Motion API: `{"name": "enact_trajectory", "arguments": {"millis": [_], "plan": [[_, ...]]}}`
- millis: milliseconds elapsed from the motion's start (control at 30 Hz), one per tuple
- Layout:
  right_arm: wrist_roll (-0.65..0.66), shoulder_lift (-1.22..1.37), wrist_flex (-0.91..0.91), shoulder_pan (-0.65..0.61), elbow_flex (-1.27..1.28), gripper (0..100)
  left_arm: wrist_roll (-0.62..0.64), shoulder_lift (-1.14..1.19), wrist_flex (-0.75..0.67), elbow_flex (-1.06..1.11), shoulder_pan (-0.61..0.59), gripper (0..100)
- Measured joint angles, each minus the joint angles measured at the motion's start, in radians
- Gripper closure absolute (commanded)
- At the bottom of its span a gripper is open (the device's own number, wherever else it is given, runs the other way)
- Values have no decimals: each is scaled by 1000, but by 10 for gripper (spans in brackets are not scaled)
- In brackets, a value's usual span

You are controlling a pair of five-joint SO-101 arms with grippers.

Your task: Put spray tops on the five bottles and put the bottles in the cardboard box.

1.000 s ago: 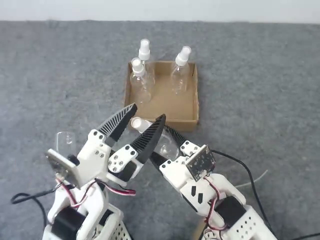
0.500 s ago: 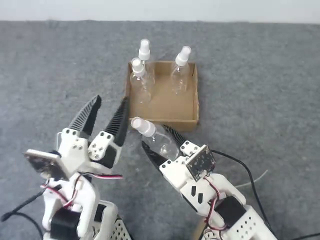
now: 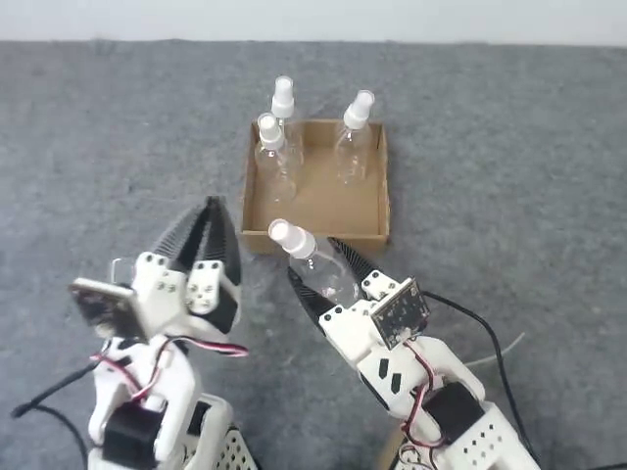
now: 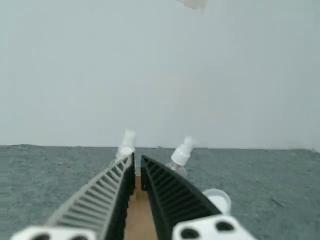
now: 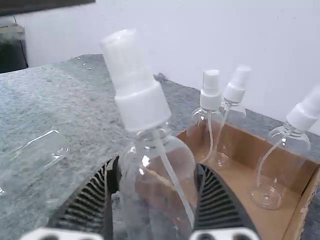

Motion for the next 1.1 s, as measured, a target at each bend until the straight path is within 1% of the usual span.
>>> {"name": "enact_trajectory", "arguments": {"millis": [67, 200, 333, 433, 533, 700, 800, 967, 1100], "plan": [[0, 0, 0, 0, 0, 982, -6, 0, 2, 8, 48, 985], [0, 0, 5, 2, 0, 982, -78, 0, -17, 64, 117, 985], [0, 0, 40, -14, 0, 982, -123, 0, -121, 166, 137, 985], [0, 0, 54, -32, 0, 982, -138, 0, -173, 216, 140, 985], [0, 0, 54, -34, 0, 982, -144, 0, -183, 235, 157, 985], [0, 0, 54, -34, 0, 982, -189, 0, -181, 235, 196, 987], [0, 0, 54, -31, 0, 982, -196, 0, -176, 235, 198, 987], [3, 0, 54, 23, 0, 982, -193, 0, -176, 235, 123, 987], [3, 0, 54, 37, 0, 982, -196, 0, -176, 235, 78, 987]]}}
